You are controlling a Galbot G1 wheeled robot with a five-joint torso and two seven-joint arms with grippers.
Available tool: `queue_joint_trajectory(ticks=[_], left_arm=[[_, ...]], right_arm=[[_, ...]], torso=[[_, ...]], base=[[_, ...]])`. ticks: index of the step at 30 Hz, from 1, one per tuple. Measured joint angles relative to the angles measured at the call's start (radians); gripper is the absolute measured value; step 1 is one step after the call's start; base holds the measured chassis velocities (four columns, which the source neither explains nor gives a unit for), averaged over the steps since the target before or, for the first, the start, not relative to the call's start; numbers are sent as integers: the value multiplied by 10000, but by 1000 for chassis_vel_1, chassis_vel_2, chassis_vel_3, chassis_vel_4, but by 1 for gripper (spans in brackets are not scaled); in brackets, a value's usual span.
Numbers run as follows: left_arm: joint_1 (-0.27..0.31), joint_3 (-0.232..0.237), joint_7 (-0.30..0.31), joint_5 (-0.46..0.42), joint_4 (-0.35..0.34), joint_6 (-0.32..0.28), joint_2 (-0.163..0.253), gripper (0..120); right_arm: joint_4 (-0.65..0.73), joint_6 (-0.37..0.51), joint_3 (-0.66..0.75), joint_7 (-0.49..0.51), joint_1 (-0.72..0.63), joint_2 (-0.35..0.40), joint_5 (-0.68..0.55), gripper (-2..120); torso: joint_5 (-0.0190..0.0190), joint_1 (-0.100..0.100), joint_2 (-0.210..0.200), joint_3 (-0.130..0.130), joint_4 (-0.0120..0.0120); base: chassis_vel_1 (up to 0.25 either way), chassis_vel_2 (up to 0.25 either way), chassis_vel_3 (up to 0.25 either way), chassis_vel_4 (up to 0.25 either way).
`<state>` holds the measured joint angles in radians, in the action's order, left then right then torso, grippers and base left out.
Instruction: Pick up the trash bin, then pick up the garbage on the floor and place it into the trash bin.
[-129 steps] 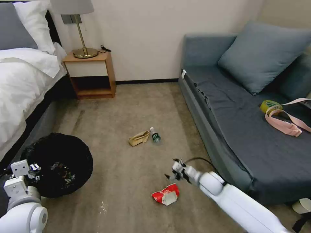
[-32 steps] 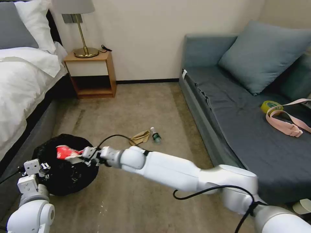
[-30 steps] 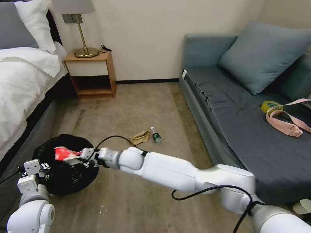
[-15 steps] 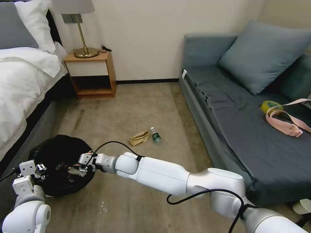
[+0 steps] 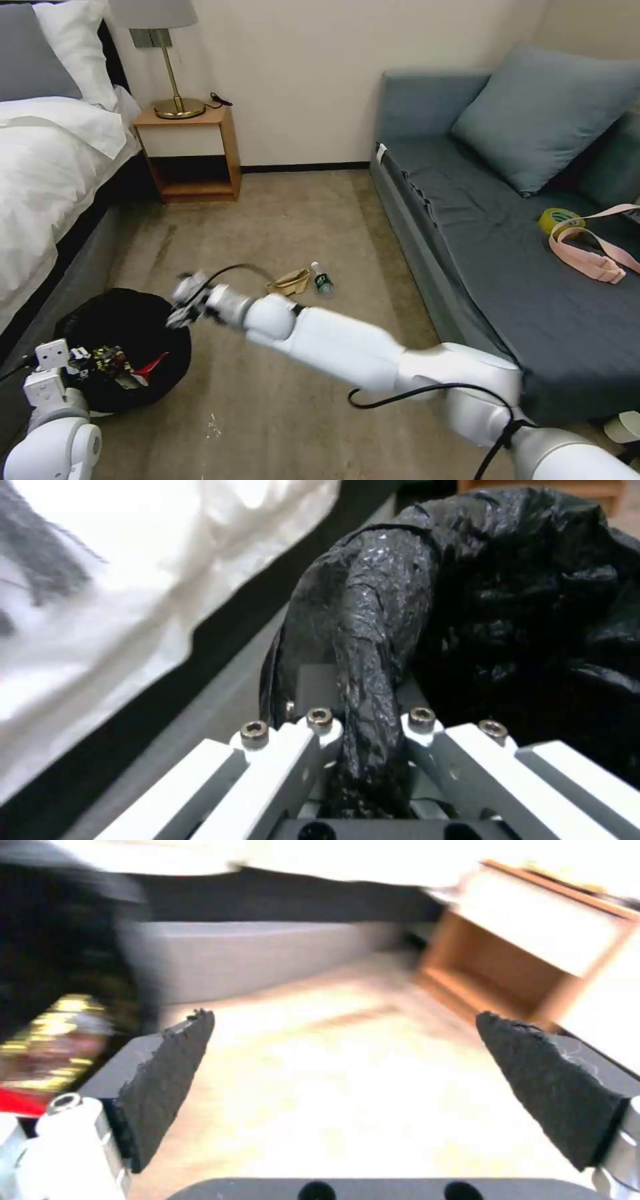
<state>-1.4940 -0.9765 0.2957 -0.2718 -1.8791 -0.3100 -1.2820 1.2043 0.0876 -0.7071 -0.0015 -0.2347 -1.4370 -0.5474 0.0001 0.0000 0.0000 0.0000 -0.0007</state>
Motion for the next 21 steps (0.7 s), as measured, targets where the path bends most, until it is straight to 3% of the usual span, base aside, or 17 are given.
queue_joint_trajectory(ticks=[3,7,12,21], left_arm=[[-53,-155,10,-13,131,133,16,4],[-89,-174,17,-18,161,204,16,4],[-129,-172,24,-3,61,221,15,4],[-267,-156,99,336,-404,347,-158,4]], right_arm=[[187,-5,908,73,-354,713,-367,100],[212,4,1801,189,-1136,1121,-474,100],[137,197,3061,432,-2416,1353,-549,100],[62,734,3745,480,-3263,1662,-1459,100]], torso=[[1,0,1,-1,6],[2,0,0,0,6],[2,0,0,0,6],[0,0,0,0,7]], base=[[0,0,0,0],[0,0,0,0],[0,0,0,0],[0,0,0,0]])
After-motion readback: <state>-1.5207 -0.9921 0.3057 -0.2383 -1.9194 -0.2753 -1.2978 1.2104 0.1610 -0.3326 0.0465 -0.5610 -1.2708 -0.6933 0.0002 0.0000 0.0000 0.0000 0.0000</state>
